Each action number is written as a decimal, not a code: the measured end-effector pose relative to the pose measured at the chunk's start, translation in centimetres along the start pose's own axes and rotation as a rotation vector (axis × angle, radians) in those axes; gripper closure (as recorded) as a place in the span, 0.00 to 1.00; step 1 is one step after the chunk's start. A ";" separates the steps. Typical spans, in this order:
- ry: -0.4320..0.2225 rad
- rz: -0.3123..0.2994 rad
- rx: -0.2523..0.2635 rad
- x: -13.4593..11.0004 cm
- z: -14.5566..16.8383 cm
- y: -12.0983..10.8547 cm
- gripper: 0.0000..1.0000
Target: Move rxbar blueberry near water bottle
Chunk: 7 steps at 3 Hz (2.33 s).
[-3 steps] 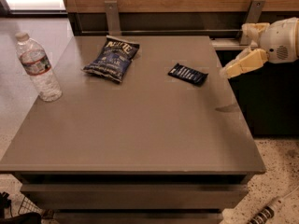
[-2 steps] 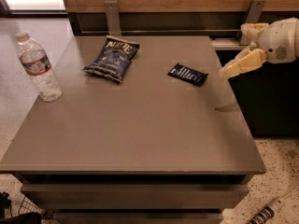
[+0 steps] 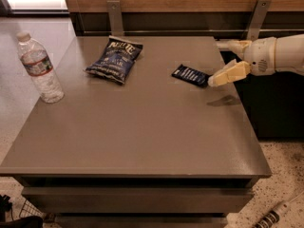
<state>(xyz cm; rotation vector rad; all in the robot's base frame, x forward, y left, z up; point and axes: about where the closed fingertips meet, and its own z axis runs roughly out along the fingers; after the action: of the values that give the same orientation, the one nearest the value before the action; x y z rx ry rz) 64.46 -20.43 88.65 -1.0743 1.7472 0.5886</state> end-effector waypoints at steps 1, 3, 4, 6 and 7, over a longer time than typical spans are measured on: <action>-0.020 0.019 -0.019 1.2 2.2 -0.1 0.00; -0.063 0.033 -0.041 2.9 7.1 0.1 0.00; -0.076 0.046 -0.054 3.7 8.7 0.2 0.00; -0.092 0.069 -0.061 4.6 9.7 0.5 0.41; -0.092 0.069 -0.061 4.2 9.5 0.5 0.64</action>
Offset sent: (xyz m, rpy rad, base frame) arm 0.0292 0.0389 -0.0619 0.0832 0.0083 0.0139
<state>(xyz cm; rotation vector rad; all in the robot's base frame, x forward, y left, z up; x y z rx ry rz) 68.00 -14.53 80.89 -1.0164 1.7008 0.7276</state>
